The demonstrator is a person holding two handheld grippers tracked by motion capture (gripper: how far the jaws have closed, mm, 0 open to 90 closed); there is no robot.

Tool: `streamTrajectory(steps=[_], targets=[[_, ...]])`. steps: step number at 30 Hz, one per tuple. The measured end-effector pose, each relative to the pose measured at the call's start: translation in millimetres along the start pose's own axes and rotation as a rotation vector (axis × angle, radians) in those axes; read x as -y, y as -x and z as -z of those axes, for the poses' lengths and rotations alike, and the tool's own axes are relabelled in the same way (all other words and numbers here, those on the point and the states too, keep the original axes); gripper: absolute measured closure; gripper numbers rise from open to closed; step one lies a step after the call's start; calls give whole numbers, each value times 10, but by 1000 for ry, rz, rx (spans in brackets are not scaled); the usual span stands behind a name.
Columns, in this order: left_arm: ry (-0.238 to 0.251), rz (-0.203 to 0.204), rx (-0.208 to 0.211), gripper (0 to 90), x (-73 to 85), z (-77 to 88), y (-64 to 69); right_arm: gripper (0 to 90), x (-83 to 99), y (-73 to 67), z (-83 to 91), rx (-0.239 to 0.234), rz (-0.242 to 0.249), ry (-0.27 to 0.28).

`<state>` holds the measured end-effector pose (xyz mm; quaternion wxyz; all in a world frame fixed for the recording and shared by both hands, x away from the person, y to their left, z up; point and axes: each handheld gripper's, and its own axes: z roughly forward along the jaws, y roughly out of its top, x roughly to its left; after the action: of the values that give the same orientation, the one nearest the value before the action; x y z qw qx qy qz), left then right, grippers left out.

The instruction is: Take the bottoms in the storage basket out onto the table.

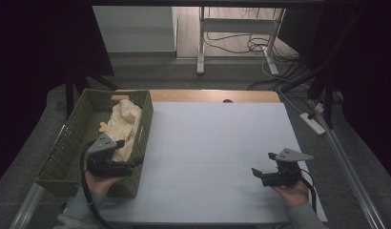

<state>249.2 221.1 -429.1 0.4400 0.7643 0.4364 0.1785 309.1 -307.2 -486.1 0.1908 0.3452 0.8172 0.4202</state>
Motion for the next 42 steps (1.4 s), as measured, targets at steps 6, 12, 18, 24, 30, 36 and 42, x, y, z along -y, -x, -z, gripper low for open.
streamTrajectory(steps=[6,12,18,24,30,36,42], targets=[[6,-11,5,91,-28,-17,-1,96,5,1,17,9,-3,0],[13,-27,14,99,-90,-39,-15,96,9,-8,-10,-8,1,-14],[14,-20,8,98,-99,-55,-13,96,1,-5,-27,-6,3,-18],[22,-14,1,109,-147,-29,23,96,2,13,-36,-2,5,-26],[10,-29,4,106,-209,-60,21,97,-7,20,-70,-12,-1,-28],[24,-7,21,103,-251,-87,-58,97,1,19,-76,-8,-3,-35],[25,14,20,96,-289,-119,-161,96,7,13,-73,-4,0,-37]])
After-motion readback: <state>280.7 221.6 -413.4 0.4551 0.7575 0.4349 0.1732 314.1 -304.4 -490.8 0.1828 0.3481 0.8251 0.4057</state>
